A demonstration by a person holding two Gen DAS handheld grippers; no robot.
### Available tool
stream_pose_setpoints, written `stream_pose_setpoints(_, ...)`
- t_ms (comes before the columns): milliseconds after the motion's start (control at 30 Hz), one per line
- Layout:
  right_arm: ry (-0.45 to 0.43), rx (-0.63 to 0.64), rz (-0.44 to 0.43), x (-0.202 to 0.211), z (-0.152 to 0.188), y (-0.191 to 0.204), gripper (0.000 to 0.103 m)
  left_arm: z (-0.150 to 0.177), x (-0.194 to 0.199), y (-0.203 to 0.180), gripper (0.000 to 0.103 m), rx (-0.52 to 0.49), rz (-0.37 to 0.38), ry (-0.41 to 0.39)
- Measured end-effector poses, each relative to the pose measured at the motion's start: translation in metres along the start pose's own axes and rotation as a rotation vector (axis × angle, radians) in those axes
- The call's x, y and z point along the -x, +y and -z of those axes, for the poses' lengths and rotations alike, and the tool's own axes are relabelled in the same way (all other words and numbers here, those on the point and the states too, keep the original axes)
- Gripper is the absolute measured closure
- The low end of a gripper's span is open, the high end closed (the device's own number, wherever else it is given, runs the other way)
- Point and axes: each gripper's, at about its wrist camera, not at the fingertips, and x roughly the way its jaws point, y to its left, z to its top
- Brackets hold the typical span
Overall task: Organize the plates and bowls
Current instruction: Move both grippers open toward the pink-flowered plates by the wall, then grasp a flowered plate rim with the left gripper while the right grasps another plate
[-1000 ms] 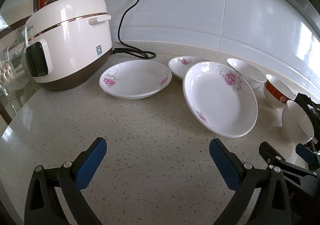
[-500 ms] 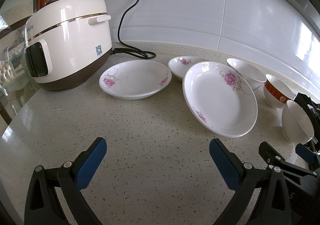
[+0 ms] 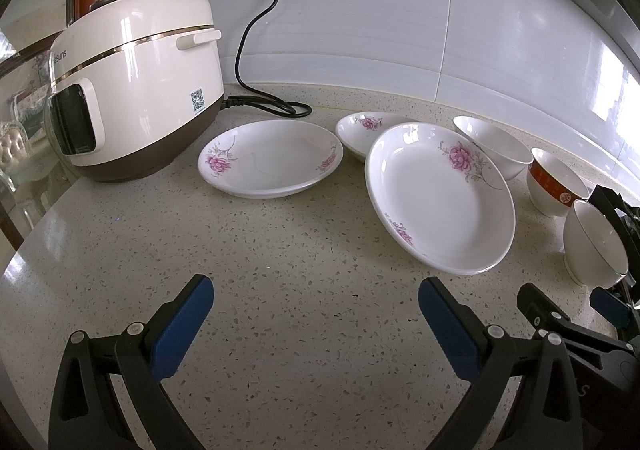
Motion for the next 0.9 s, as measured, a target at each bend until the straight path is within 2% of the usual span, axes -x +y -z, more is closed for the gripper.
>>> stream_pose_setpoints(133, -0.01, -0.023, -0.025, 0.005, 0.001, -0.003, 0.0, 0.0, 0.001, 0.009, 0.0, 0.046, 0.04, -0.002)
stream_pose_setpoints(233, -0.003, -0.04, -0.051, 0.005, 0.0, -0.005, 0.0, -0.002, -0.001, 0.02, 0.0, 0.117, 0.115, -0.015)
stream_pose_setpoints(267, 0.005, -0.041, -0.056, 0.005, 0.0, -0.007, 0.0, -0.003, -0.001, 0.024, 0.0, 0.12, 0.126, -0.028)
stream_pose_setpoints(367, 0.041, -0.084, -0.111, 0.004, -0.006, -0.002, 0.0, -0.008, -0.005, 0.029, 0.001, 0.116, 0.178, -0.001)
stream_pose_setpoints(400, 0.055, -0.1, -0.131, 0.004, -0.009, -0.001, 0.0, -0.011, -0.008, 0.034, 0.003, 0.147, 0.242, 0.022)
stream_pose_setpoints(467, 0.085, -0.121, -0.154, 0.002, -0.016, 0.001, 0.0, -0.017, -0.01, 0.041, 0.005, 0.188, 0.321, 0.028)
stream_pose_setpoints(533, 0.114, -0.152, -0.178, -0.002, -0.022, 0.003, 0.0, -0.026, -0.015, 0.044, 0.009, 0.198, 0.329, 0.027)
stream_pose_setpoints(600, 0.126, -0.168, -0.183, -0.007, -0.029, 0.008, 0.0, -0.036, -0.029, 0.049, 0.014, 0.247, 0.362, 0.088)
stream_pose_setpoints(667, 0.16, -0.188, -0.168, -0.011, -0.036, 0.009, 0.0, -0.042, -0.04, 0.049, 0.017, 0.265, 0.402, 0.107)
stream_pose_setpoints(733, 0.14, -0.196, -0.154, -0.016, -0.039, 0.011, 0.002, -0.049, -0.06, 0.05, 0.024, 0.309, 0.44, 0.181)
stream_pose_setpoints(833, 0.114, -0.189, -0.136, -0.026, -0.045, 0.016, 0.009, -0.05, -0.077, 0.043, 0.04, 0.323, 0.495, 0.189)
stream_pose_setpoints(867, 0.111, -0.18, -0.133, -0.028, -0.046, 0.018, 0.012, -0.049, -0.086, 0.04, 0.042, 0.327, 0.515, 0.203)
stream_pose_setpoints(900, 0.109, -0.172, -0.134, -0.03, -0.046, 0.02, 0.017, -0.047, -0.088, 0.038, 0.046, 0.331, 0.527, 0.209)
